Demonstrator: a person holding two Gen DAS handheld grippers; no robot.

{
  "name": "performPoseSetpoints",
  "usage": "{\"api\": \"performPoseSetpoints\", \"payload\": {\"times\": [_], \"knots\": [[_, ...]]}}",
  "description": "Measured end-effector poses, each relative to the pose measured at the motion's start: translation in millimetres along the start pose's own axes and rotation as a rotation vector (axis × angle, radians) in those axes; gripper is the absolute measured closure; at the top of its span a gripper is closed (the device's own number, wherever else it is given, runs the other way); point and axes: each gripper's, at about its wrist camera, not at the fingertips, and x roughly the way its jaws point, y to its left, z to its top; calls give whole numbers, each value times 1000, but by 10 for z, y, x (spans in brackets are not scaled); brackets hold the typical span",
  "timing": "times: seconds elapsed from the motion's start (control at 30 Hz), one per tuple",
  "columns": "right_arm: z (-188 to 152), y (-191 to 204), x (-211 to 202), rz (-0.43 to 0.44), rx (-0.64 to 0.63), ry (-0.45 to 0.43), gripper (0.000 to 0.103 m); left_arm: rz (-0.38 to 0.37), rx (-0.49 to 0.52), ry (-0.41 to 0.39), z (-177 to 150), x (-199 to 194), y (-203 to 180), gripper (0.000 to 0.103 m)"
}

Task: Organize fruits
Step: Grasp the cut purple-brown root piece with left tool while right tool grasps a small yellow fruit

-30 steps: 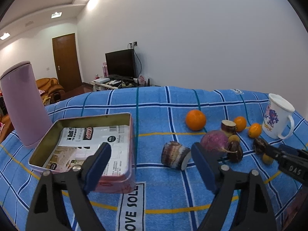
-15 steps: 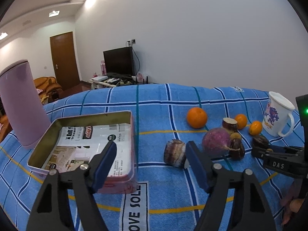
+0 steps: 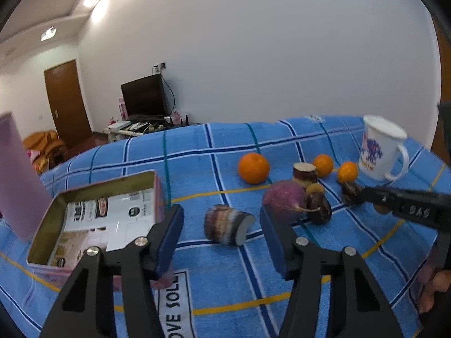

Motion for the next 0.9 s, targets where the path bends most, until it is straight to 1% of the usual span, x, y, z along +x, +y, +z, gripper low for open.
{"api": "performPoseSetpoints", "payload": {"times": [0.1,0.2,0.27,0.37,0.4,0.5,0.57,0.6,0.63,0.67,0.77,0.8,0.83,0.87,0.9], "knots": [[4,-31,-7,36,32,-4,75,-16,42,68,51,167,-107,44],[7,-33,-27,38,38,-16,75,16,80,123,59,356,-173,44],[2,-33,-44,39,39,-19,75,15,78,189,57,498,-173,45],[6,-59,-47,47,48,-17,75,33,80,196,91,580,-166,46],[7,-65,-44,50,53,-16,75,36,78,195,113,616,-165,45],[4,-87,-42,45,59,-15,75,21,45,189,144,650,-125,46],[1,-102,-37,44,64,-14,75,-15,16,168,137,586,-63,58],[-1,-110,-33,47,68,-12,75,-57,-10,139,133,518,-9,67],[-4,-120,-32,49,73,-11,75,-76,-26,129,129,484,36,76],[-5,-126,-33,51,77,-11,75,-87,-45,123,116,456,62,80],[-13,-122,-40,47,74,-15,75,-126,-69,133,84,418,139,80],[-15,-116,-38,48,73,-14,75,-128,-68,135,85,418,141,75],[-18,-110,-39,50,72,-14,75,-131,-69,139,84,419,144,63],[-19,-104,-42,50,71,-15,75,-115,-74,154,82,445,147,51],[-19,-100,-41,49,69,-15,75,-98,-73,175,86,487,145,25]]}}
